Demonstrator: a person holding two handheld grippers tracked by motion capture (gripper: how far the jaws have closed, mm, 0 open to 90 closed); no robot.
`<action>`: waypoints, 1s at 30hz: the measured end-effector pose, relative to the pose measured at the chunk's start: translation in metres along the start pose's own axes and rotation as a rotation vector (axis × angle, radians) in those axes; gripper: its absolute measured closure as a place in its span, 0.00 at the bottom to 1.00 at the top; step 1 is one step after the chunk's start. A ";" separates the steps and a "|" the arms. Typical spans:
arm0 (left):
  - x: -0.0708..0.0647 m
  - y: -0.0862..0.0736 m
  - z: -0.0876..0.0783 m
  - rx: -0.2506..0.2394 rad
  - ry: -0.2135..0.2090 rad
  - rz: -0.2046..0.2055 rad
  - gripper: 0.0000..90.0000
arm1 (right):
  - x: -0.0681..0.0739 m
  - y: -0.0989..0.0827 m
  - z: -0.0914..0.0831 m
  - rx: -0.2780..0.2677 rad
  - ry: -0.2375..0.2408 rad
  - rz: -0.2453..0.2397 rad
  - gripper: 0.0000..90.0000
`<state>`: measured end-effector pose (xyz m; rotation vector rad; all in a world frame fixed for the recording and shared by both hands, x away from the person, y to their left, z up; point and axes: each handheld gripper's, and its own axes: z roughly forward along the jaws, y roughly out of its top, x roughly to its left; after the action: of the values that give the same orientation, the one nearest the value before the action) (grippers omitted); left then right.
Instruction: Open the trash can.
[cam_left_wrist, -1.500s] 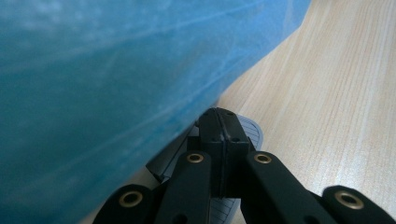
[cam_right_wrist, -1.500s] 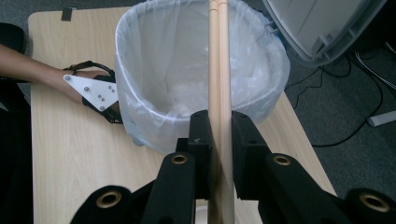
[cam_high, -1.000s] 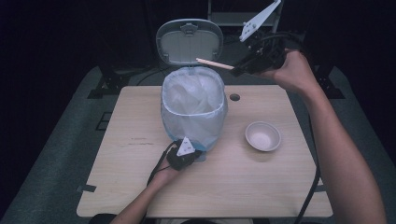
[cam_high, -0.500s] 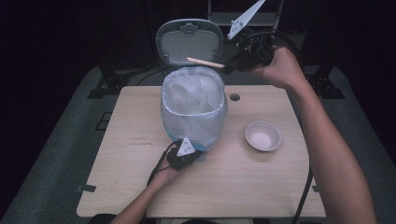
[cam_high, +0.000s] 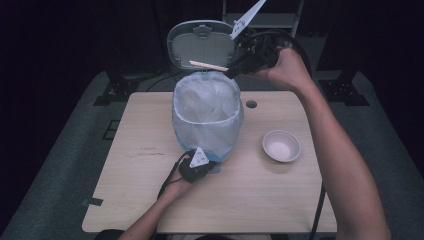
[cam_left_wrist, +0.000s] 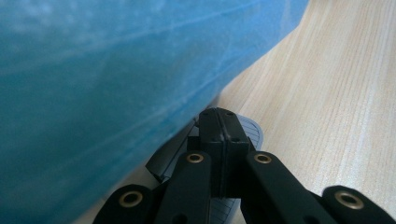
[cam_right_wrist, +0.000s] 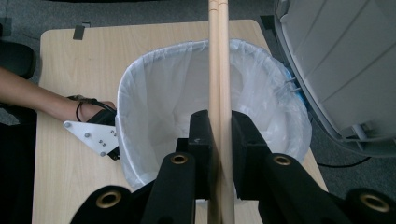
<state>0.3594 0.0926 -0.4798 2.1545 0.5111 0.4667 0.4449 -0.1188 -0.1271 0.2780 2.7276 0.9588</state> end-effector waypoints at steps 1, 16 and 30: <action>0.000 0.000 0.000 0.000 0.000 0.000 1.00 | 0.000 0.001 0.001 -0.001 0.001 0.001 0.88; 0.000 0.000 0.000 0.001 -0.001 0.001 1.00 | -0.004 0.013 0.020 0.031 -0.001 0.004 0.88; 0.000 0.000 0.000 0.003 -0.004 -0.002 1.00 | -0.010 0.020 0.050 0.085 0.021 0.023 0.88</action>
<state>0.3597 0.0929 -0.4795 2.1569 0.5116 0.4615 0.4709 -0.0766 -0.1501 0.3169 2.7942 0.8572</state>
